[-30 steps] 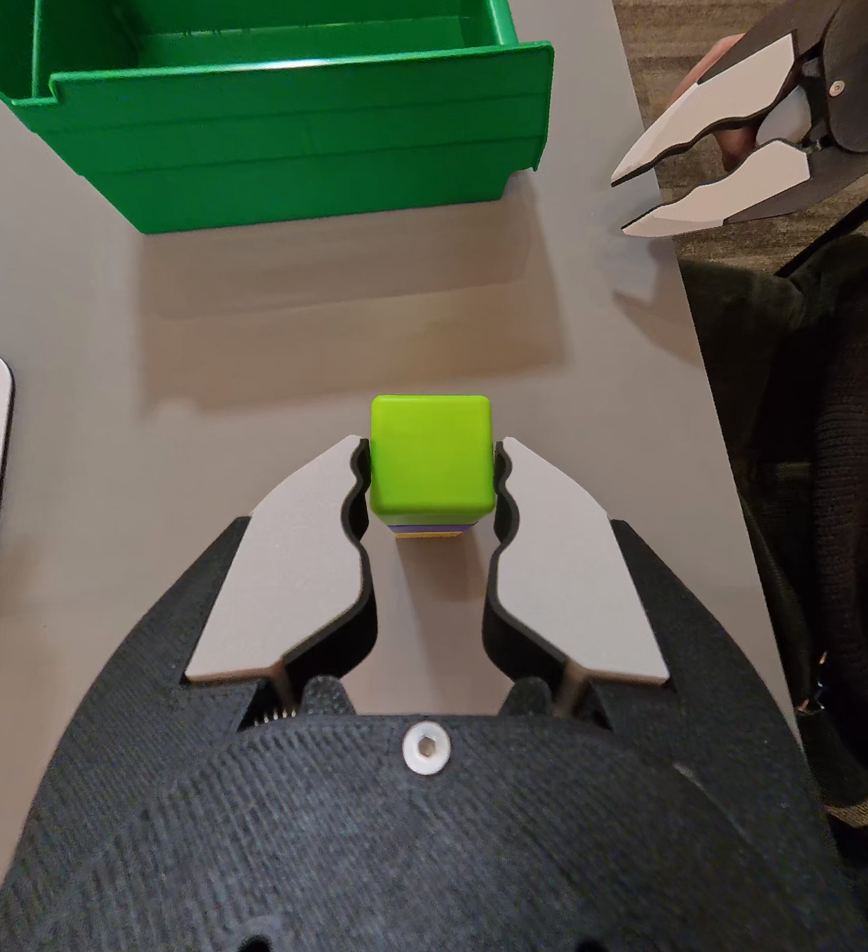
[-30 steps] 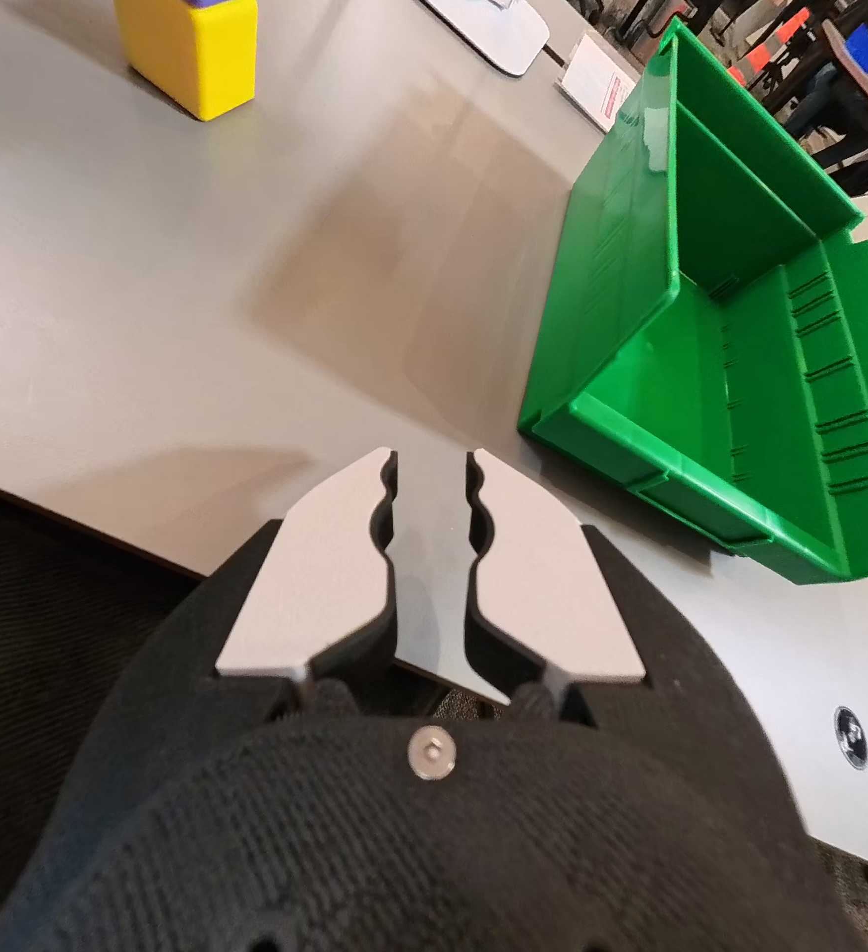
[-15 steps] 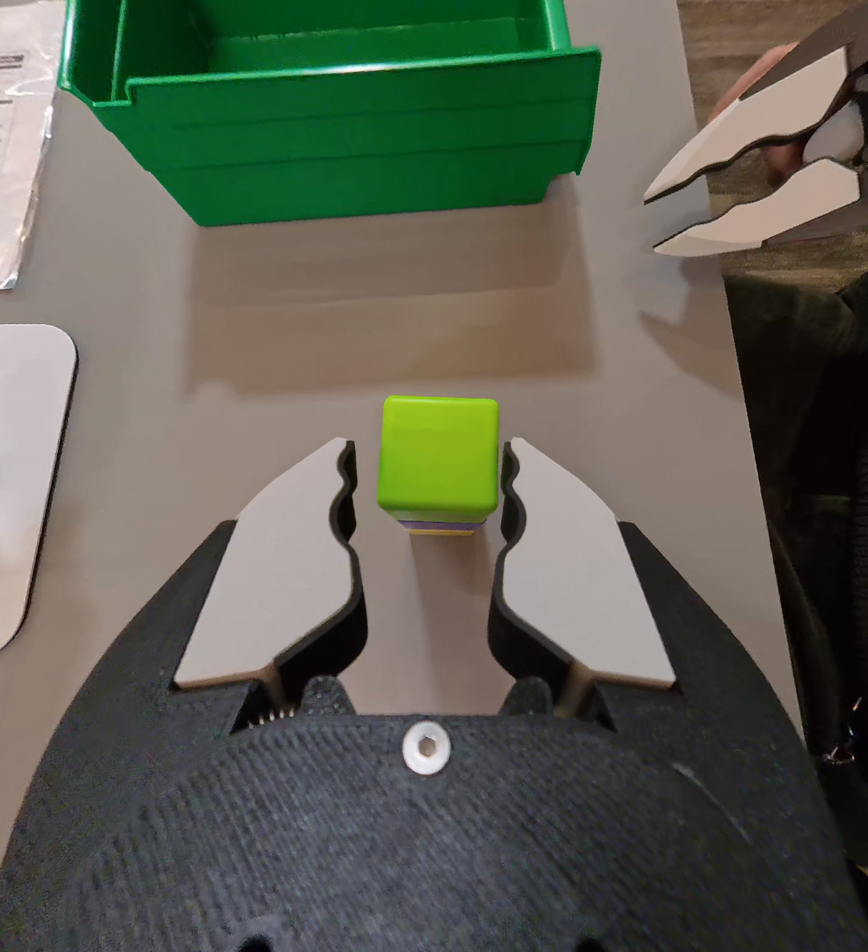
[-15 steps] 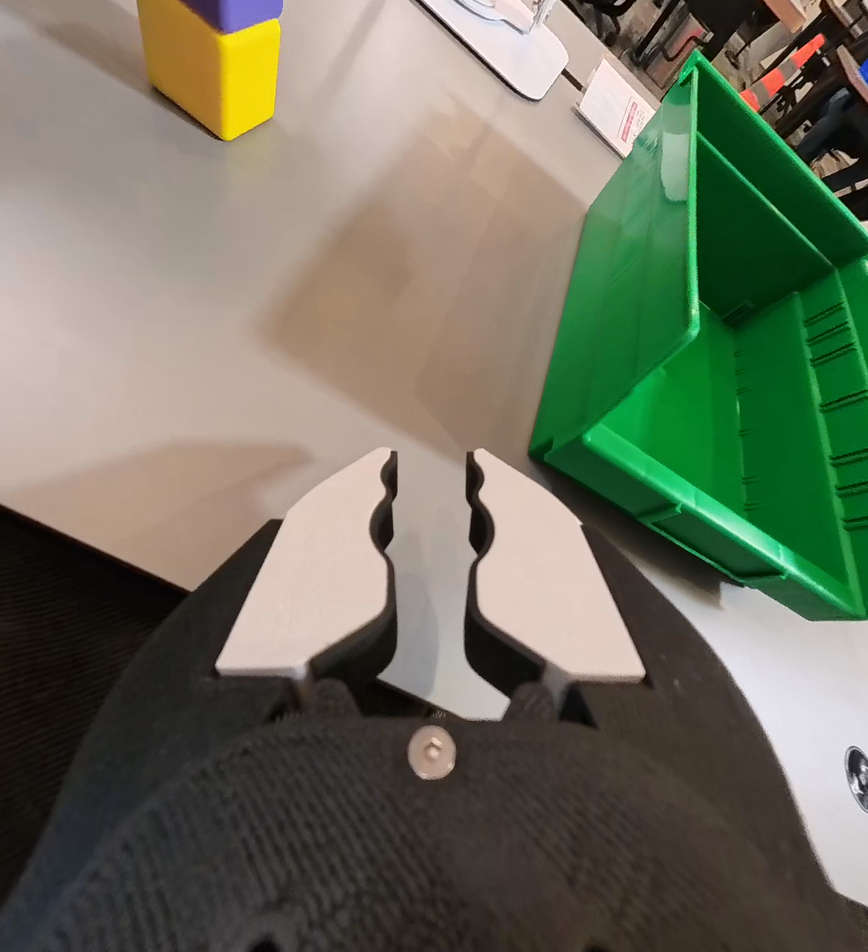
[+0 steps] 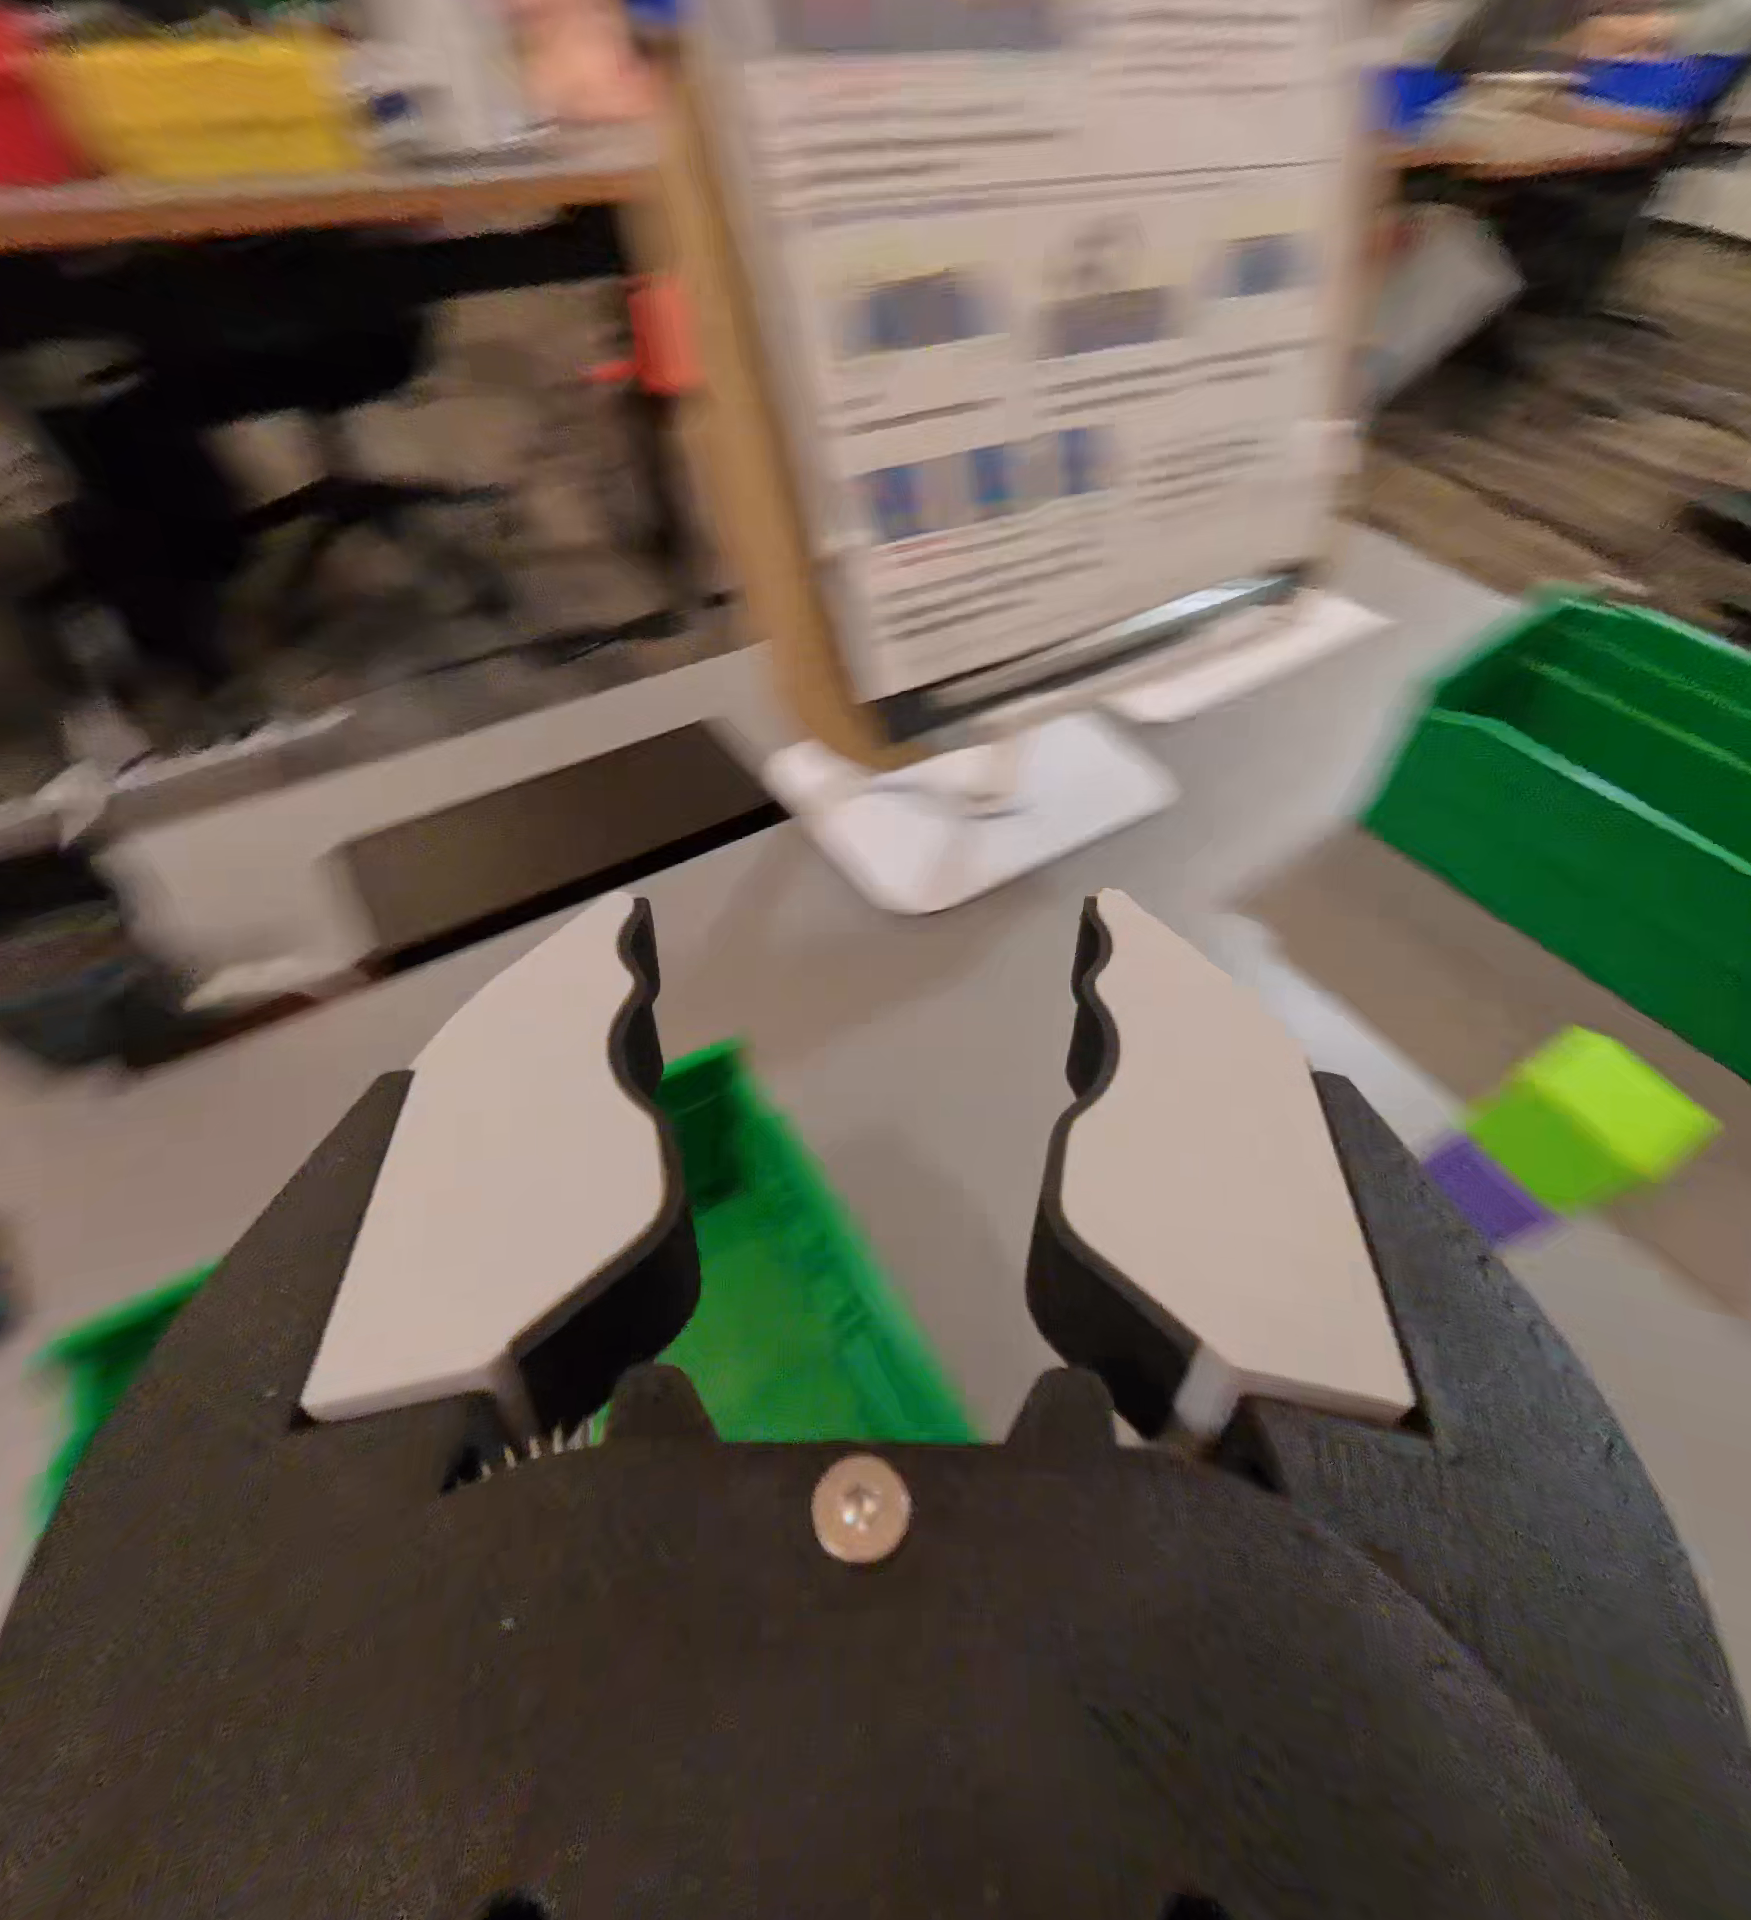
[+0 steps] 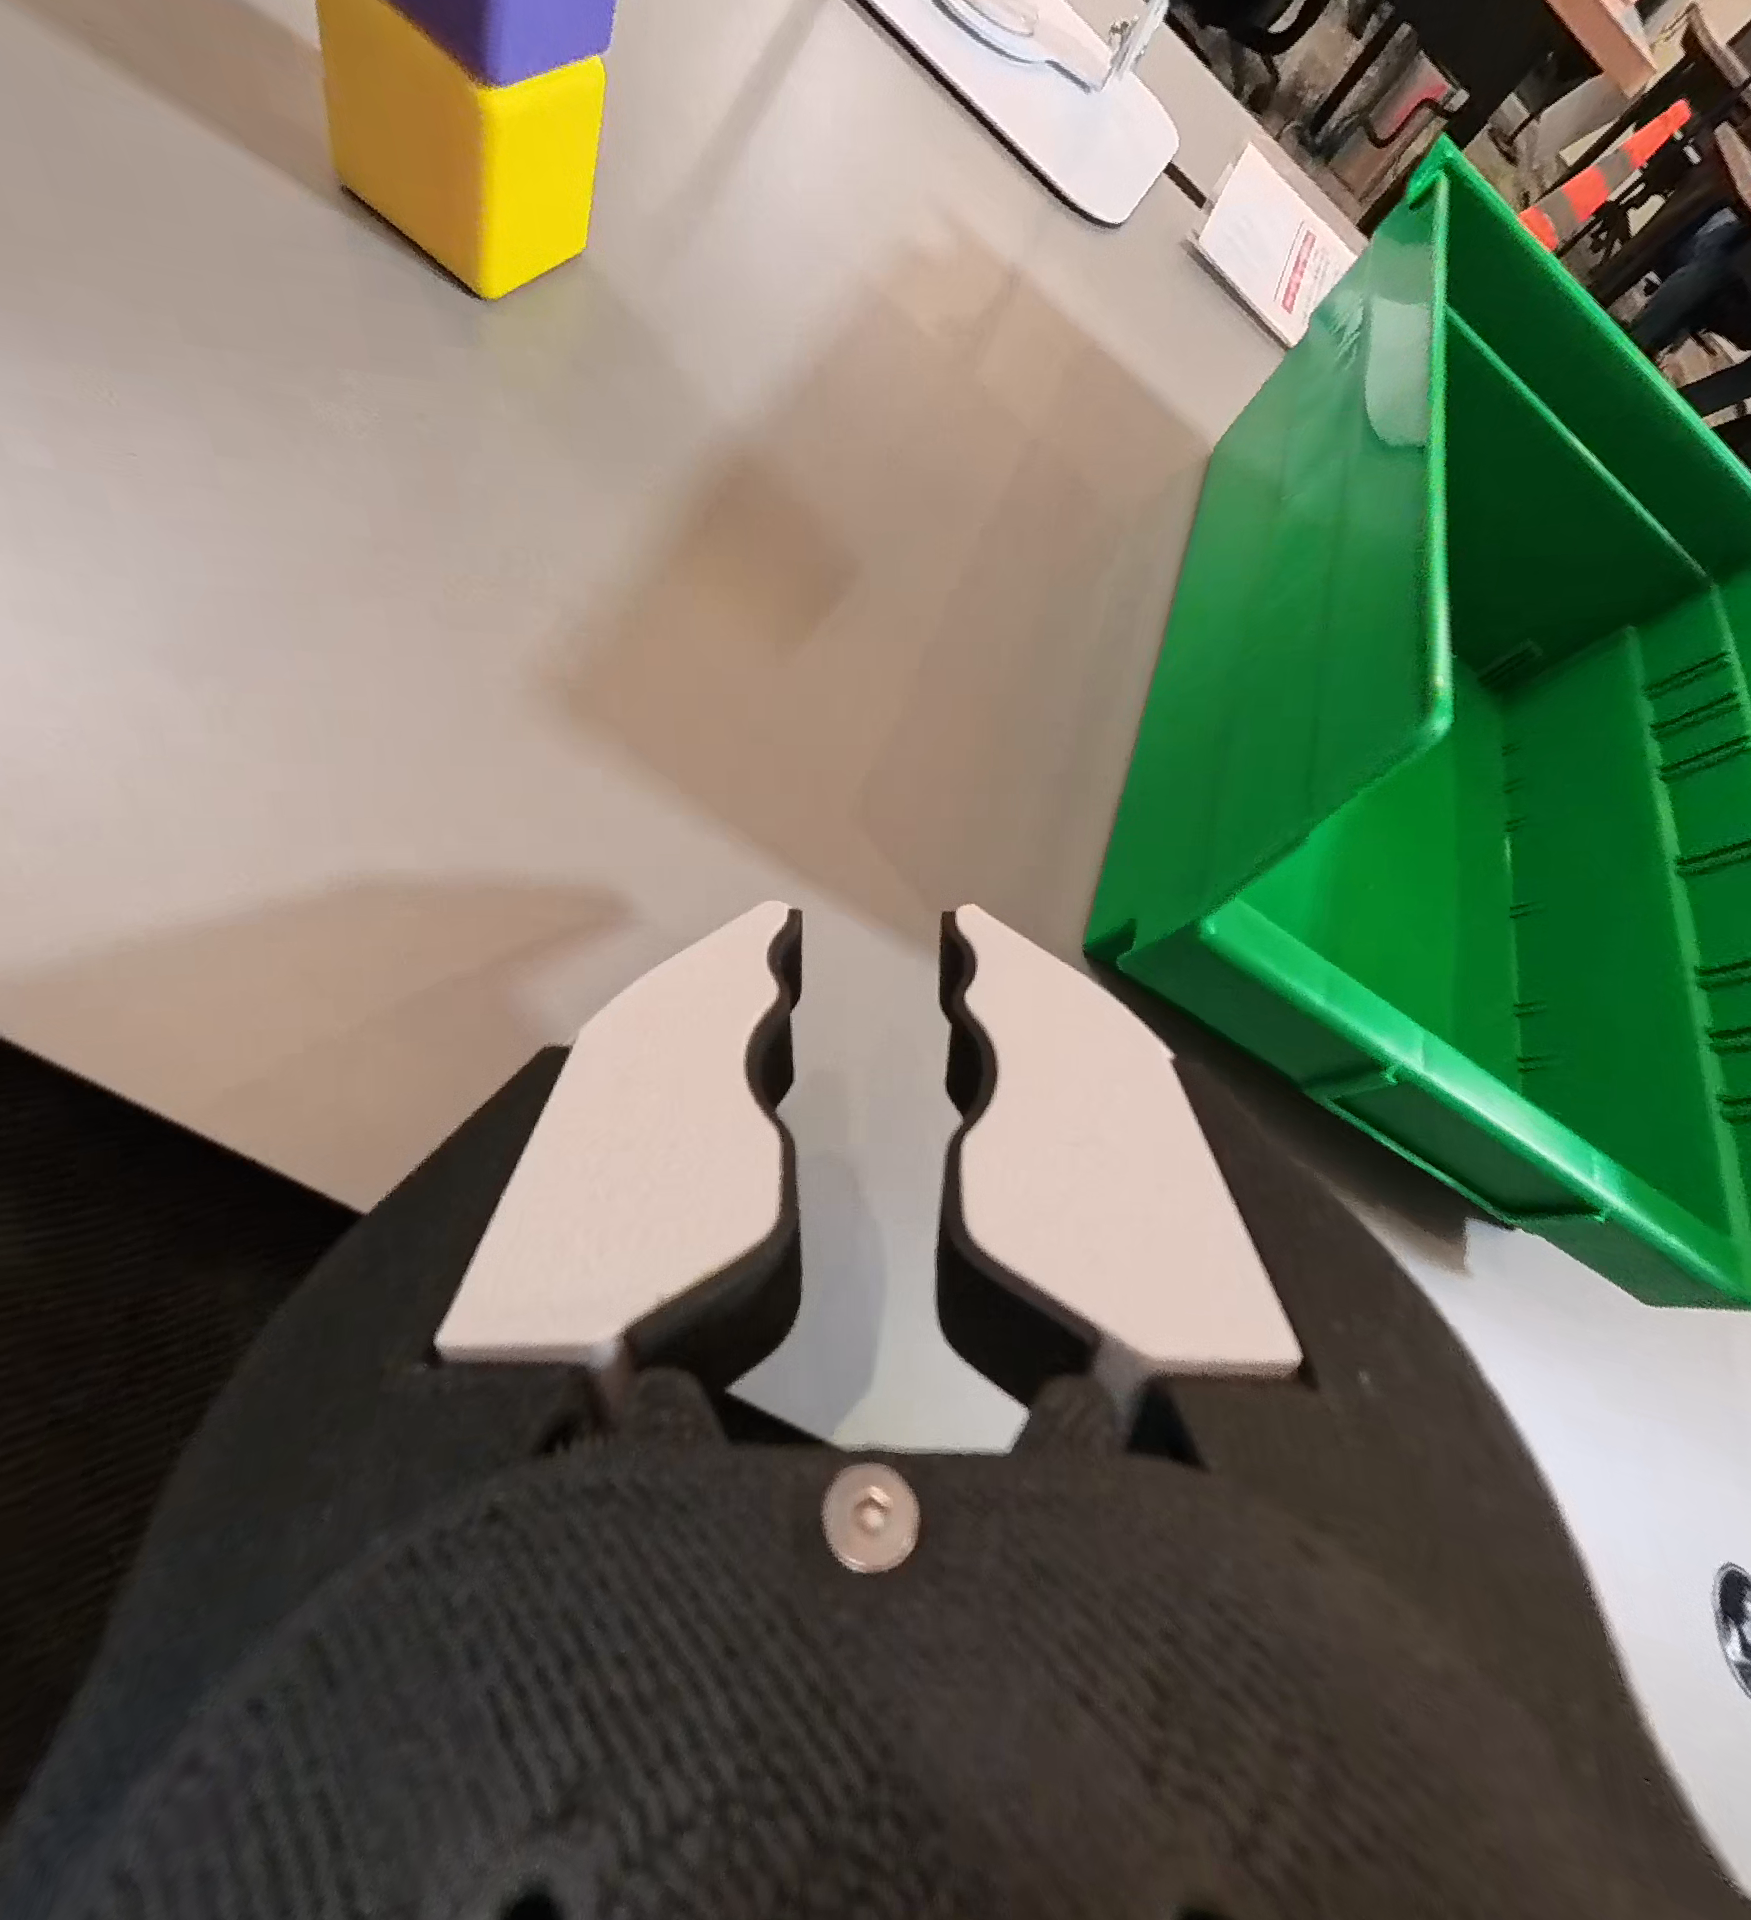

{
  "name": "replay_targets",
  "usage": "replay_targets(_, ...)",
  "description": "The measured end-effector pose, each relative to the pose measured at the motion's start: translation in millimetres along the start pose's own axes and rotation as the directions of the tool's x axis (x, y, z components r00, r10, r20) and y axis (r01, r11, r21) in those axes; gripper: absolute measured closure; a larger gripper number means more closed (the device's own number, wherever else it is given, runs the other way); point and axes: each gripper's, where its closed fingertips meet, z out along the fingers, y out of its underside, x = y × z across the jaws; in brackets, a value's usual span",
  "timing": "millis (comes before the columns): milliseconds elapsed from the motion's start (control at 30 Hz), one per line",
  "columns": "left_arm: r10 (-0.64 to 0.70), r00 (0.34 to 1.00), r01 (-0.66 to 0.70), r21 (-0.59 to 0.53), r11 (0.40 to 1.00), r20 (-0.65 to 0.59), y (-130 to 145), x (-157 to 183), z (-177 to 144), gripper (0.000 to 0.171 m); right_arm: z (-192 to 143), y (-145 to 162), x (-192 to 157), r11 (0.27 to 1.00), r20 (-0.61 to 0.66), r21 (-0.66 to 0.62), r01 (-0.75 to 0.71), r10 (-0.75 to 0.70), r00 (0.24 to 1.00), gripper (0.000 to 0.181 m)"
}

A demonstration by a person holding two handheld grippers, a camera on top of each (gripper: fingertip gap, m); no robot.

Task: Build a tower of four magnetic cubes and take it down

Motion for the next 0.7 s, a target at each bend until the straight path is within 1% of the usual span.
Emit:
replay_targets(33, -0.070, 0.991, 0.073, -0.019, 0.997, 0.114, 12.3, -33.6, -7.4, 0.094, 0.8, -0.8, -0.6, 1.000, 0.002, 0.001, 0.003, -0.003, 1.000, 0.155)
replay_targets(67, -0.142, 0.969, 0.152, -0.032, 0.988, 0.203, 27.3, -61.6, -13.5, 0.096, 1.7, -1.8, -1.3, 1.000, 0.004, 0.002, 0.006, -0.006, 1.000, 0.155)
replay_targets(100, -0.214, 0.942, 0.230, -0.035, 0.972, 0.259, 43.3, -82.8, -17.2, 0.102, 2.6, -2.9, -1.9, 1.000, 0.006, 0.003, 0.010, -0.010, 1.000, 0.155)
replay_targets(133, -0.282, 0.920, 0.302, -0.035, 0.953, 0.271, 58.5, -95.9, -17.4, 0.110, 3.7, -3.8, -2.6, 1.000, 0.009, 0.003, 0.014, -0.014, 1.000, 0.155)
replay_targets(200, -0.380, 0.896, 0.401, -0.052, 0.915, 0.230, 85.9, -105.1, -7.7, 0.113, 6.0, -5.8, -4.3, 1.000, 0.015, 0.004, 0.024, -0.024, 1.000, 0.155)
replay_targets(233, -0.397, 0.884, 0.429, -0.091, 0.899, 0.248, 103.0, -110.1, -1.7, 0.113, 7.1, -6.8, -5.1, 1.000, 0.019, 0.005, 0.028, -0.028, 0.999, 0.155)
replay_targets(267, -0.382, 0.874, 0.436, -0.137, 0.889, 0.300, 120.9, -116.8, 3.1, 0.112, 8.3, -7.8, -5.9, 0.999, 0.022, 0.006, 0.032, -0.032, 0.999, 0.155)
replay_targets(333, -0.295, 0.856, 0.409, -0.205, 0.889, 0.425, 147.5, -130.7, 9.3, 0.112, 10.3, -9.5, -7.4, 0.999, 0.029, 0.008, 0.039, -0.039, 0.999, 0.155)
replay_targets(433, -0.178, 0.799, 0.387, -0.264, 0.883, 0.575, 169.8, -146.7, 10.4, 0.110, 12.2, -11.2, -8.7, 0.999, 0.037, 0.013, 0.045, -0.046, 0.998, 0.155)
replay_targets(500, -0.131, 0.768, 0.389, -0.294, 0.873, 0.627, 180.2, -152.1, 9.3, 0.108, 12.4, -11.8, -8.9, 0.999, 0.039, 0.016, 0.048, -0.048, 0.998, 0.155)
replay_targets(567, -0.118, 0.743, 0.413, -0.314, 0.855, 0.659, 191.3, -155.5, 8.9, 0.105, 12.3, -12.2, -8.9, 0.999, 0.040, 0.019, 0.047, -0.048, 0.998, 0.155)
replay_targets(700, -0.115, 0.749, 0.439, -0.358, 0.824, 0.653, 211.5, -155.0, 16.6, 0.104, 11.8, -12.3, -8.6, 0.998, 0.037, 0.019, 0.051, -0.052, 0.998, 0.155)
